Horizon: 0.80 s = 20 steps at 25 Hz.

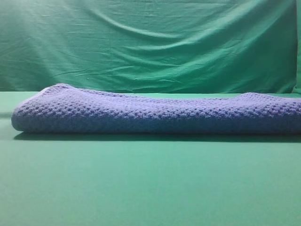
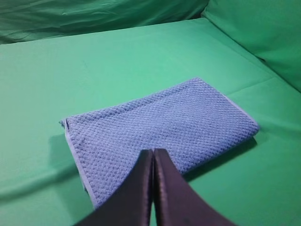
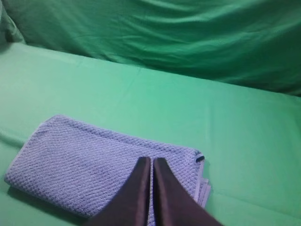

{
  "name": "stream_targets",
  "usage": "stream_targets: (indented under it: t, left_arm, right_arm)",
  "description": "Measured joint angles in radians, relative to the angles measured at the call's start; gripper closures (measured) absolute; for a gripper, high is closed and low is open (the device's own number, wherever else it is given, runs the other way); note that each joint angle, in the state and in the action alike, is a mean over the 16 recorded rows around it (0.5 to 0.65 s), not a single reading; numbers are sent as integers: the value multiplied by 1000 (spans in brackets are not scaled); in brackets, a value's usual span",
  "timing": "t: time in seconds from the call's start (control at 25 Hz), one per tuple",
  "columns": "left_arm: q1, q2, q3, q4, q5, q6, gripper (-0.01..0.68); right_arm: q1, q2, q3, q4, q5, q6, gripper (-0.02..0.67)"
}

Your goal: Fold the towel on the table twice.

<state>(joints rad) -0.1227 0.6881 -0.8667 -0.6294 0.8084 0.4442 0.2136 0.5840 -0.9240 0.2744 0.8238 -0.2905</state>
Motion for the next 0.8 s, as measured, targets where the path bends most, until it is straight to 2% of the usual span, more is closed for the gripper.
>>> stream_targets:
  t: [0.4, 0.8]
  left_arm:
    - [0, -367, 229, 66, -13, -98, 673]
    - [0, -619, 290, 265, 1, -294, 673]
  right_arm:
    - [0, -315, 184, 19, -25, -35, 649]
    - [0, -539, 310, 65, -33, -70, 649]
